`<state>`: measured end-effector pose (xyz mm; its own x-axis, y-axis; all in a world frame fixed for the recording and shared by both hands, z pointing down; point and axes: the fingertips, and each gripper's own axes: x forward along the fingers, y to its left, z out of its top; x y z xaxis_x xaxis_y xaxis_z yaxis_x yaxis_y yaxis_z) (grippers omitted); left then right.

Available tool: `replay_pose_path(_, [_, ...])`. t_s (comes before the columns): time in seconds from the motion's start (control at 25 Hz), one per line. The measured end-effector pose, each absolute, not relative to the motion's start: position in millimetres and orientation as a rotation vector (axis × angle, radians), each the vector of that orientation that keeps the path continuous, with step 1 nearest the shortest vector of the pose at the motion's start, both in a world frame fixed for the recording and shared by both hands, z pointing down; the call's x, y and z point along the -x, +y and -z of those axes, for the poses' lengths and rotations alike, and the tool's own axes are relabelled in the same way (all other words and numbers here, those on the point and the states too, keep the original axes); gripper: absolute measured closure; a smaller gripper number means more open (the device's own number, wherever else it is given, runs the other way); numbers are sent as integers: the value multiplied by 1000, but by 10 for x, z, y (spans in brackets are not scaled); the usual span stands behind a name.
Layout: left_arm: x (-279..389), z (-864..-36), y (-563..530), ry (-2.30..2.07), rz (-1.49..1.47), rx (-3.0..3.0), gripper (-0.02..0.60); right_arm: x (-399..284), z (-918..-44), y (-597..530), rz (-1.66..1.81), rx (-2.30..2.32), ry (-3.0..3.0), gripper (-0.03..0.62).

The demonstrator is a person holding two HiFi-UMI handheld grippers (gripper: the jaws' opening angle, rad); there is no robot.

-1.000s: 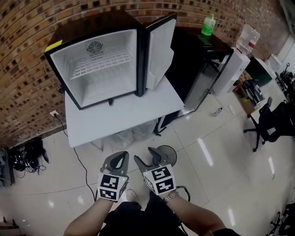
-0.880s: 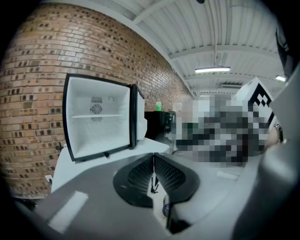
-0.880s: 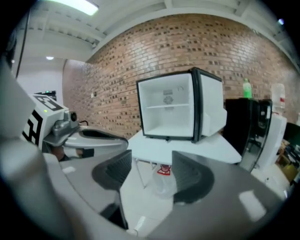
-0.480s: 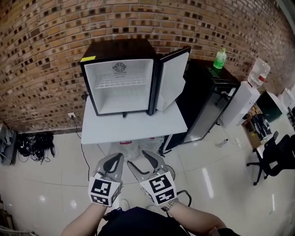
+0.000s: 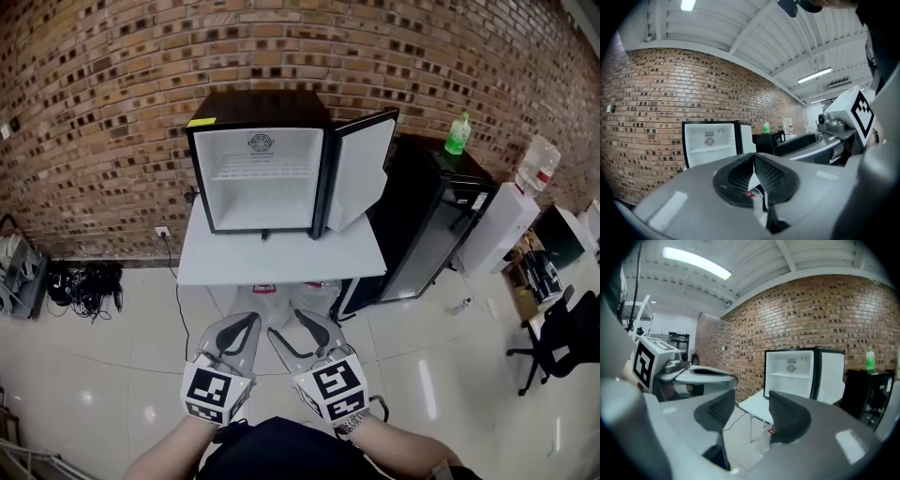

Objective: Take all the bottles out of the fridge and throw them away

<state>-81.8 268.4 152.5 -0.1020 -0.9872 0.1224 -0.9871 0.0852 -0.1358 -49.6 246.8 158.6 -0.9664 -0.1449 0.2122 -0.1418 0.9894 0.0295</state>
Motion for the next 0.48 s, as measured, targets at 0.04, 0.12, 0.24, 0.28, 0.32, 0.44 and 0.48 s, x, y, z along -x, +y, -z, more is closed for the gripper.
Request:
replay_pose_path(0.04, [828,-1491,2717,2306,283,2109,577,504,-1575,2497,22,-224,-2924,368])
replay_pose_path(0.12, [858,-1422,2797,2300,265,2117,578,532,-1534,2576,28,-243,-2933,392])
replay_pose_path(0.24, [928,-1380,2916,2279,266,2127,577,599,-1444,2707,48,-266,-2946,440])
replay_pose_path(0.28, [944,-1369,2948,2275,260,2133,577,616,-1425,2740,54,-277,-2950,450])
replay_pose_path(0.32, [960,-1372,2979,2268,265,2140,577,630,-1407,2770,62,-290,-2953,458])
replay_pose_path(0.44, [996,-1364,3060,2241,280,2153,577,668,-1357,2839,80,-321,-2962,517])
replay_pose_path(0.48, [1005,-1356,3082,2235,277,2154,577,680,-1342,2858,87,-328,-2965,544])
